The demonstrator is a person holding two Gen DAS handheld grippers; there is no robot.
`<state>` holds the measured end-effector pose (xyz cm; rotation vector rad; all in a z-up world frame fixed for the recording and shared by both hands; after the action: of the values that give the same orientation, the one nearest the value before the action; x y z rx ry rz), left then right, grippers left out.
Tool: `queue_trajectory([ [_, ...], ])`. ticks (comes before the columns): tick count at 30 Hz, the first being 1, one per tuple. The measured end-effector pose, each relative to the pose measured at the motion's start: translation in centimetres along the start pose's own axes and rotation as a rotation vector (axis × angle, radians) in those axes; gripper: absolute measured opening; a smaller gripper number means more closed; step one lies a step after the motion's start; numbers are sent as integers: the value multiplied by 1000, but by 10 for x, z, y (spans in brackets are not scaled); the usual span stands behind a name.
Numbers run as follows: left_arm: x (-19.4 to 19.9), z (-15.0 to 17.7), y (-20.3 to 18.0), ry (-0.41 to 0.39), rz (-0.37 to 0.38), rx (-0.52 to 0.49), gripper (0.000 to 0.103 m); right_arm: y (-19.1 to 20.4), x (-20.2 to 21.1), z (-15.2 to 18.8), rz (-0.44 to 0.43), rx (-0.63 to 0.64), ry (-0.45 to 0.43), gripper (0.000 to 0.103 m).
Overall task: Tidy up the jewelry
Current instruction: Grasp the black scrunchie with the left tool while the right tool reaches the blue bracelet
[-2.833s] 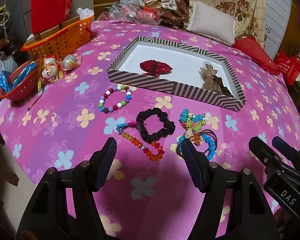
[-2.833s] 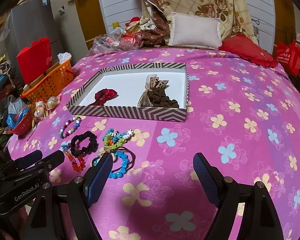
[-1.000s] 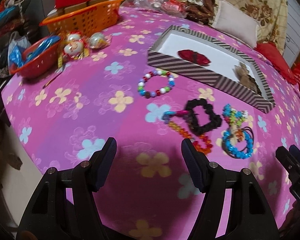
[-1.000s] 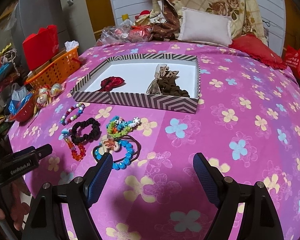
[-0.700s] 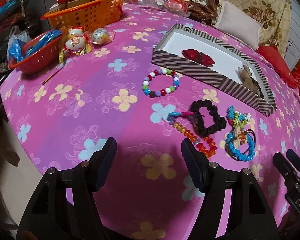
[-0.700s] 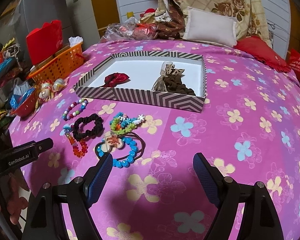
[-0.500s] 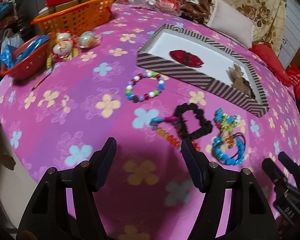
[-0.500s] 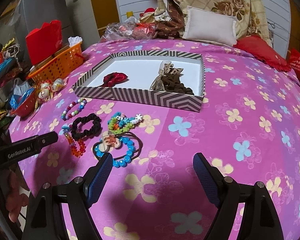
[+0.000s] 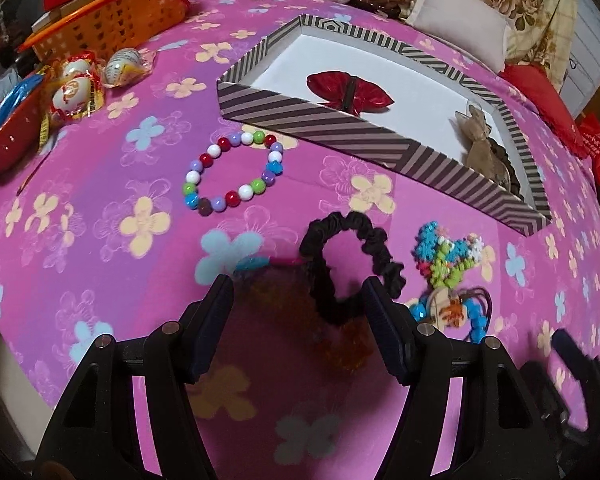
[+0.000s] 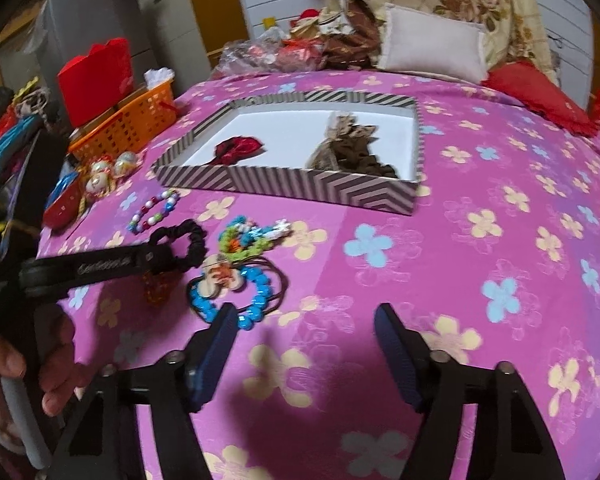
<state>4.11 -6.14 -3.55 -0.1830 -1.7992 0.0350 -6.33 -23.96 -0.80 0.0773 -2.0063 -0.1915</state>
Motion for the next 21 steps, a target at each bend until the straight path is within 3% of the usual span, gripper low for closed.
queue_trajectory([
  [2, -3, -4, -2, 5, -4, 1, 63, 6, -7, -3, -5, 28, 10, 49],
  [7, -6, -10, -6, 13, -21, -7, 59, 11, -19, -16, -15, 64, 11, 33],
  [15, -9, -16, -9, 13, -38, -21, 59, 13, -40, -31, -34, 134, 56, 32],
  [21, -12, -21, -13, 10, -45, -35, 59, 14, -50, -34, -46, 165, 60, 21],
])
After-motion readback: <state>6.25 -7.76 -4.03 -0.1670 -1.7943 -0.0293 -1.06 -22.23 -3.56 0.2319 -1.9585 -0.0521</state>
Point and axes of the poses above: each gripper's, at about its wrist camera, not at the fingertips, and x roughly against the way its jaws point, y to its left, z to its underside, the point moved 1 cm from there along -x, roughly the way its jaws point, and after that the axes turned 13 degrees about y, right-handed, at the moved point
